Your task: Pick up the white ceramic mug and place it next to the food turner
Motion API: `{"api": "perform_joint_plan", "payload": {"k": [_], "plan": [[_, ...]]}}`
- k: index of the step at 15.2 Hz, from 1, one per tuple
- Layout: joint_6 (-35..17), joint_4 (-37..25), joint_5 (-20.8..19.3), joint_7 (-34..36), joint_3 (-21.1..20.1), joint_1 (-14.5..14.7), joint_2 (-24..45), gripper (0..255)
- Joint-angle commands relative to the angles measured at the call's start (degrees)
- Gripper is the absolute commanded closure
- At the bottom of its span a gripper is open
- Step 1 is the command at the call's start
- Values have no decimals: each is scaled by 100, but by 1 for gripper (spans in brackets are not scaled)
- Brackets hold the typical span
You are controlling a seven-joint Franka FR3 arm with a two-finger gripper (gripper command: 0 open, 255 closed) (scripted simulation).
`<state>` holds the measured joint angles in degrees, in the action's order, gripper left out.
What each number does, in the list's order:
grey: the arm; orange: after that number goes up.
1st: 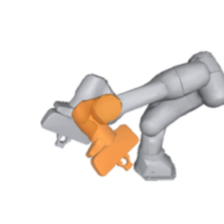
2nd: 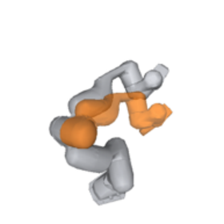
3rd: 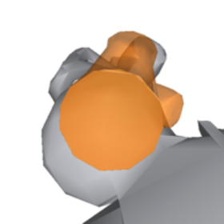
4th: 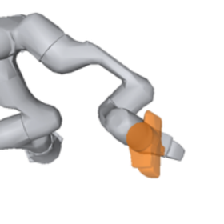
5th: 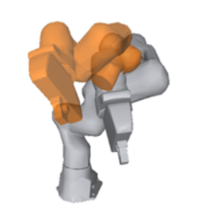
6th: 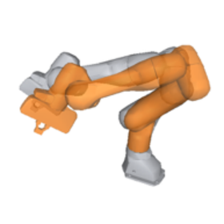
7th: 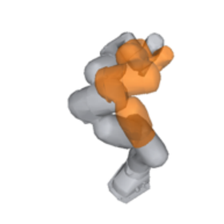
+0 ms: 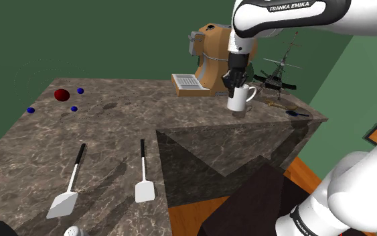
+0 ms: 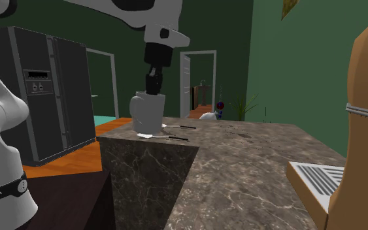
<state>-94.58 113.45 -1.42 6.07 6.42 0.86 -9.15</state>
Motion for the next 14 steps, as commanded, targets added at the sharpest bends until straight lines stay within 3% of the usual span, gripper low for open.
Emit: {"api": "perform_joint_plan", "payload": {"k": [1, 14], "plan": [[0, 143, 55, 263, -149, 112, -139, 255], [-57, 804, 629, 1980, -1251, 883, -795, 255]]}}
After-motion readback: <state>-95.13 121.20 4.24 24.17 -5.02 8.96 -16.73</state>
